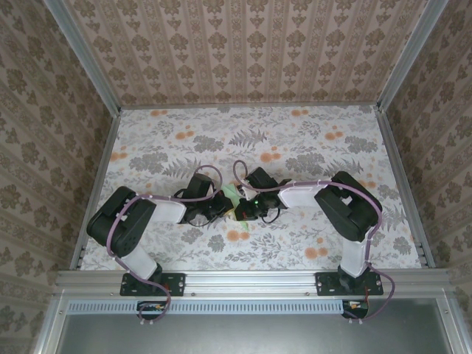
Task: Fold a paper plane with a square sheet of paper (pick it up from the middle)
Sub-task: Fold the wing for the fifth time at the center of the table.
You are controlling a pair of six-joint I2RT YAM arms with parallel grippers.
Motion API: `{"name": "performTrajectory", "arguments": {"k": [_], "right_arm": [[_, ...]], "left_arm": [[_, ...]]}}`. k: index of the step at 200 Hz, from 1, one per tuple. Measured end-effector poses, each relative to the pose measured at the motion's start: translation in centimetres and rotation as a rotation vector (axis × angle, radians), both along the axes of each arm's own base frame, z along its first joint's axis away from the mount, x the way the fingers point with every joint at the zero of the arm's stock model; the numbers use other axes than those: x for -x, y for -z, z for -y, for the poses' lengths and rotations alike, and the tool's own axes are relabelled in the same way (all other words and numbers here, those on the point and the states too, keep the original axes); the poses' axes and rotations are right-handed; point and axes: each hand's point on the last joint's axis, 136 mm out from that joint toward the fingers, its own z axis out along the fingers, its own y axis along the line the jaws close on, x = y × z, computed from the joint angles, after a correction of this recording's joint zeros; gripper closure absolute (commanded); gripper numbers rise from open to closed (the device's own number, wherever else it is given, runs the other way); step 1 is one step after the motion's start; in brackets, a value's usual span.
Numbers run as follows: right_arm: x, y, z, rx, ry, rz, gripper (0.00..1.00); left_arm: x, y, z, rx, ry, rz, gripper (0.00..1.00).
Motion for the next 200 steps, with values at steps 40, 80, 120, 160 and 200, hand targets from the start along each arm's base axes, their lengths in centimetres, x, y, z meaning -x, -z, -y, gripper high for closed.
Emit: {"name": "performTrajectory", "arguments": {"k": [40,80,120,160,200], "right_arm": [[0.4,0.1,0.2,-0.01,-0.024,0.022,0.96],[1.4,0.2,0.7,-0.019,-0.049,0.02,0.96],[2.2,0.2,1.1,-0.023,-0.061,0.013,0.96],[2.9,0.3,1.4,-0.029,-0.07,0.003,0.96],[3.9,0.3,2.0,-0.025,-0.081,-0.003,0.96]], "left_arm": [[0.0,0.1,0.0,-0.004,-0.001,-0.001,1.0],[0.3,0.1,0.1,-0.005,0.007,-0.004,1.0],[0.4,0.1,0.1,-0.005,0.009,-0.008,1.0],[0.4,0.1,0.1,-0.005,0.009,-0.008,1.0],[0.4,0.1,0.1,-0.005,0.01,-0.009,1.0]]}}
